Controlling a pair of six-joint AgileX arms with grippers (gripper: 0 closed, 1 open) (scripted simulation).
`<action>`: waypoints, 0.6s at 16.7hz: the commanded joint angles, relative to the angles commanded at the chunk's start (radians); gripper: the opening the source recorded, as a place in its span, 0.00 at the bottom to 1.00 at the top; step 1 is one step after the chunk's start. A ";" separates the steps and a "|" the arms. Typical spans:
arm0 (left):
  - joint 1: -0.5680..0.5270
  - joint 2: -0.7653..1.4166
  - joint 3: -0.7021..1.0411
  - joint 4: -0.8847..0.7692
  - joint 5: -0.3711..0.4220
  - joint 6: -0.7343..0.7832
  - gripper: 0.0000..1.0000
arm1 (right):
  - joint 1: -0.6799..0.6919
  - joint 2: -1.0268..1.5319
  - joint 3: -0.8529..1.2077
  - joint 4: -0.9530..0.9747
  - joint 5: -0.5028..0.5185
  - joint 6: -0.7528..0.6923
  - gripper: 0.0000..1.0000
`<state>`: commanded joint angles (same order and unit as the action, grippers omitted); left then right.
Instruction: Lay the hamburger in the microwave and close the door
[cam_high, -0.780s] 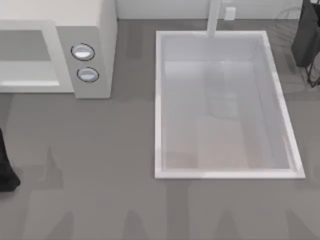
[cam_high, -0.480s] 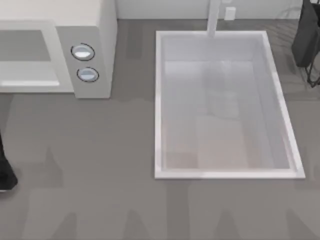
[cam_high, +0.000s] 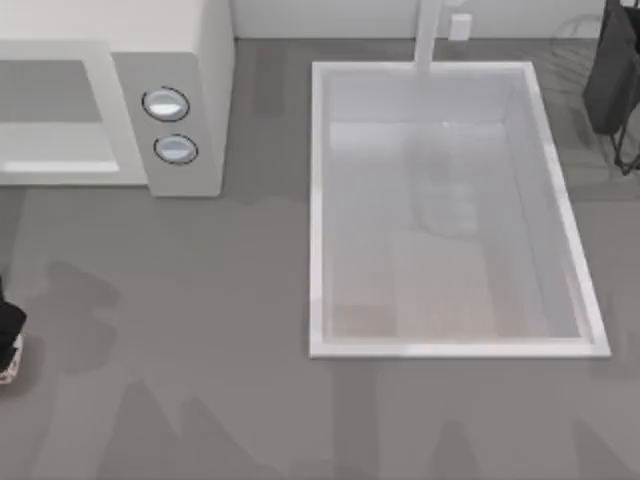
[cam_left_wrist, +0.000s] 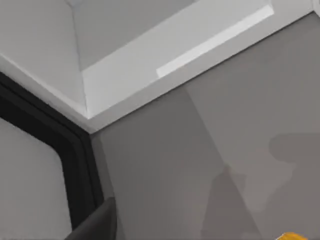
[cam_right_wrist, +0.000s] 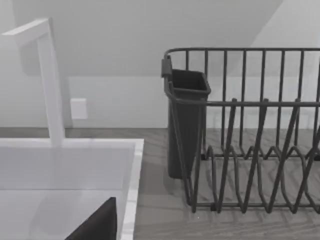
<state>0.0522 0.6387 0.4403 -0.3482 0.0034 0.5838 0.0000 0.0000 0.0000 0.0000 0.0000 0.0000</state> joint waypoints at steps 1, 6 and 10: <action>0.005 0.076 0.033 -0.036 0.000 0.057 1.00 | 0.000 0.000 0.000 0.000 0.000 0.000 1.00; 0.031 0.403 0.195 -0.264 -0.005 0.327 1.00 | 0.000 0.000 0.000 0.000 0.000 0.000 1.00; 0.053 0.736 0.367 -0.431 -0.007 0.600 1.00 | 0.000 0.000 0.000 0.000 0.000 0.000 1.00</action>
<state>0.1056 1.3744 0.8074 -0.7794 -0.0034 1.1838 0.0000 0.0000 0.0000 0.0000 0.0000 0.0000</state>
